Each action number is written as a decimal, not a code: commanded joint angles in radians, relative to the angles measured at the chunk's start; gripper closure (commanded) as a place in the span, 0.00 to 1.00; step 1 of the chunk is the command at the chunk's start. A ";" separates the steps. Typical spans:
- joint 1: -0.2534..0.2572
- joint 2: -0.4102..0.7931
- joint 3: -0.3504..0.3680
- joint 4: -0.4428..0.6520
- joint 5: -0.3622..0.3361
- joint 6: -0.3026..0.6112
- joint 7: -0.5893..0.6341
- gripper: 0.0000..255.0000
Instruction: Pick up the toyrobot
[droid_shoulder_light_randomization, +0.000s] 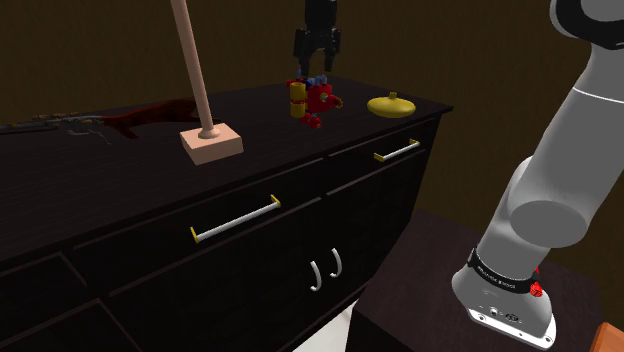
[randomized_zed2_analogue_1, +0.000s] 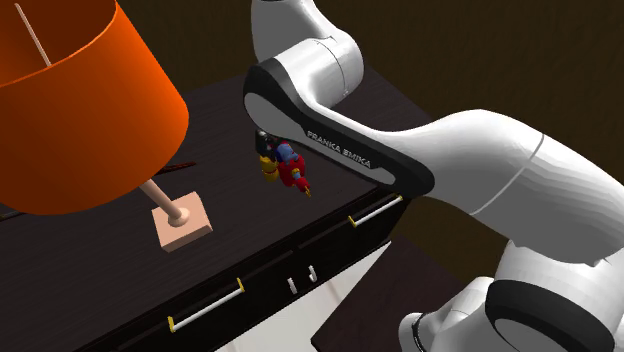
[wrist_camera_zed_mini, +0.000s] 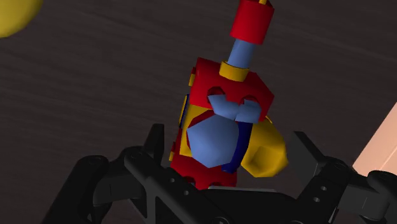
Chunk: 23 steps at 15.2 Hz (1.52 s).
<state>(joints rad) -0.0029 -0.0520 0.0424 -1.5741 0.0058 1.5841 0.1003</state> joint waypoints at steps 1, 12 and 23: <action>0.000 -0.002 0.000 -0.027 0.000 0.025 0.002 0.00; 0.000 -0.014 0.000 -0.091 0.001 0.077 0.001 1.00; 0.000 0.014 0.001 0.040 -0.001 -0.025 0.002 1.00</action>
<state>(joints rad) -0.0038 -0.0433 0.0417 -1.5574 0.0057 1.5756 0.0999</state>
